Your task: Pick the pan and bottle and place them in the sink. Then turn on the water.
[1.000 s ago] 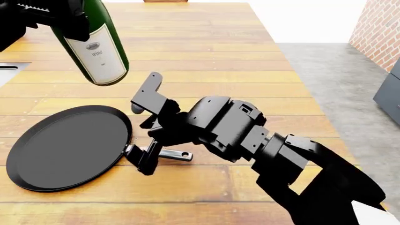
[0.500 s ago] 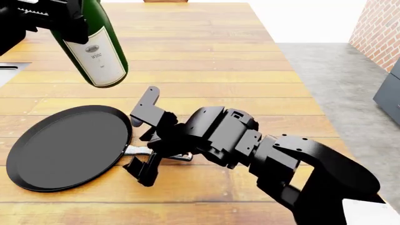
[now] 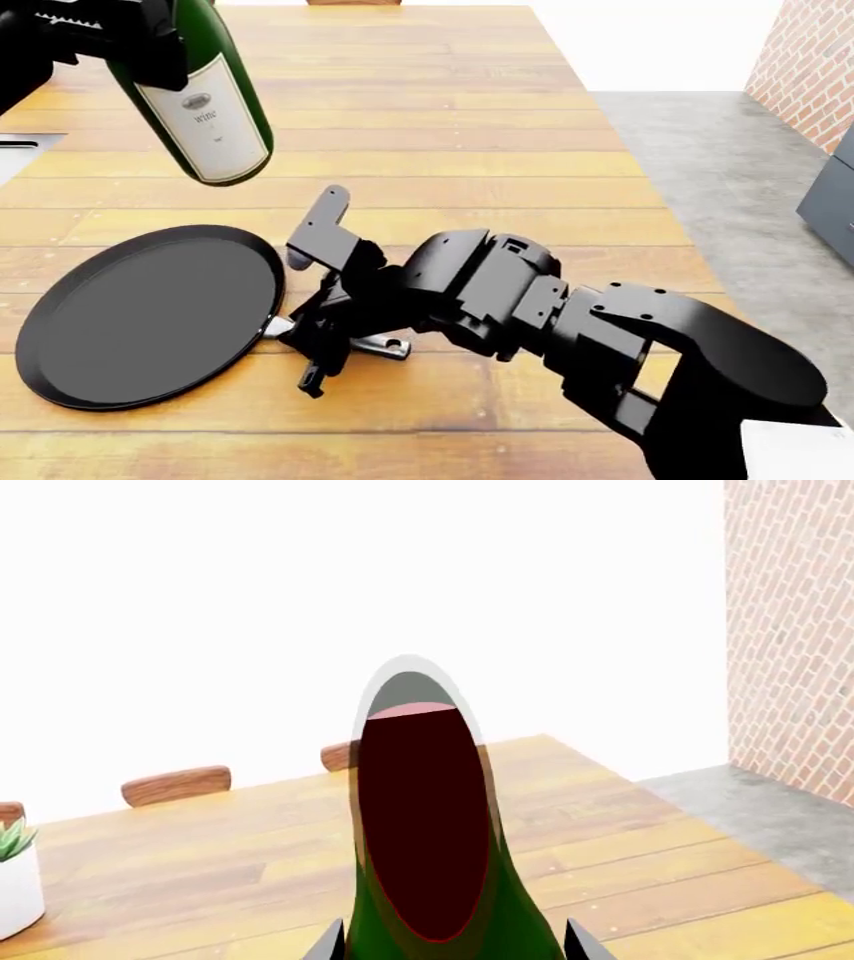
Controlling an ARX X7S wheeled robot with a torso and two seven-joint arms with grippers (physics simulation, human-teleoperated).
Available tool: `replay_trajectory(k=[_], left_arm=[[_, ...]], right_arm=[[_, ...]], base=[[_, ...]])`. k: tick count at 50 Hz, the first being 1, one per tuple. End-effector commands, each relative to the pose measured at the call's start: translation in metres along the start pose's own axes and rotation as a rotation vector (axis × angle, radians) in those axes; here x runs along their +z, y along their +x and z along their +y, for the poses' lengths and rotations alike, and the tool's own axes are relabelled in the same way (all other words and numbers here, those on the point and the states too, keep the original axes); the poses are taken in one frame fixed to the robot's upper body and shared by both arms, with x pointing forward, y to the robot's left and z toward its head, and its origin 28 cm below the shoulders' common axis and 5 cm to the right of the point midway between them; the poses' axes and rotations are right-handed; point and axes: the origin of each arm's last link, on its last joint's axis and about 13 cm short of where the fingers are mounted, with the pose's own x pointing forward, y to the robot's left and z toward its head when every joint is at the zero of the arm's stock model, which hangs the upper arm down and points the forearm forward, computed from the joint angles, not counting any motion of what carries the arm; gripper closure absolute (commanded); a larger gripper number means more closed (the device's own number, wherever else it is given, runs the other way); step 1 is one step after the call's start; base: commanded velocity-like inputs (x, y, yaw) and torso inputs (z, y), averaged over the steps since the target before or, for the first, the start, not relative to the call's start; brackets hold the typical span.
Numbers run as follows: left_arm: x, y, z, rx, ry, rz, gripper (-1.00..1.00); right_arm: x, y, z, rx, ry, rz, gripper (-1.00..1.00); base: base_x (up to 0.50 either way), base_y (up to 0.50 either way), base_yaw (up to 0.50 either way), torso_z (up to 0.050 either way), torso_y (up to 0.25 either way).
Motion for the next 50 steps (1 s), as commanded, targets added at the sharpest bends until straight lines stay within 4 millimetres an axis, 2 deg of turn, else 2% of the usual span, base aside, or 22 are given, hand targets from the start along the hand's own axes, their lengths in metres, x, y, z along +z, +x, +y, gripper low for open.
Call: replay_trajectory(k=[1,7,14,31,50], left_arm=[[0.010,-0.001,0.001,0.022,-0.004,-0.048,1.00],[0.010,-0.002,0.001,0.025,-0.004,-0.049,1.00],[0.018,-0.010,0.007,0.057,-0.006,-0.072,1.00],[0.027,-0.020,0.013,0.088,0.001,-0.091,1.00],[0.017,-0.038,0.015,0.105,0.007,-0.078,1.00]], right_arm=[[0.004,-0.005,0.003,0.020,0.044,-0.069,1.00],[0.010,-0.015,0.000,-0.042,0.053,-0.115,1.00],[0.018,-0.037,-0.003,-0.141,0.070,-0.195,1.00],[0.026,-0.061,-0.002,-0.220,0.087,-0.296,1.00],[0.030,-0.101,0.000,-0.387,0.168,-0.387,1.00]], base=[[0.00,0.00,0.00,0.000,0.000],[0.00,0.00,0.00,0.002,0.002],[0.00,0.00,0.00,0.000,0.001],[0.00,0.00,0.00,0.001,0.002],[0.00,0.00,0.00,0.001,0.003]])
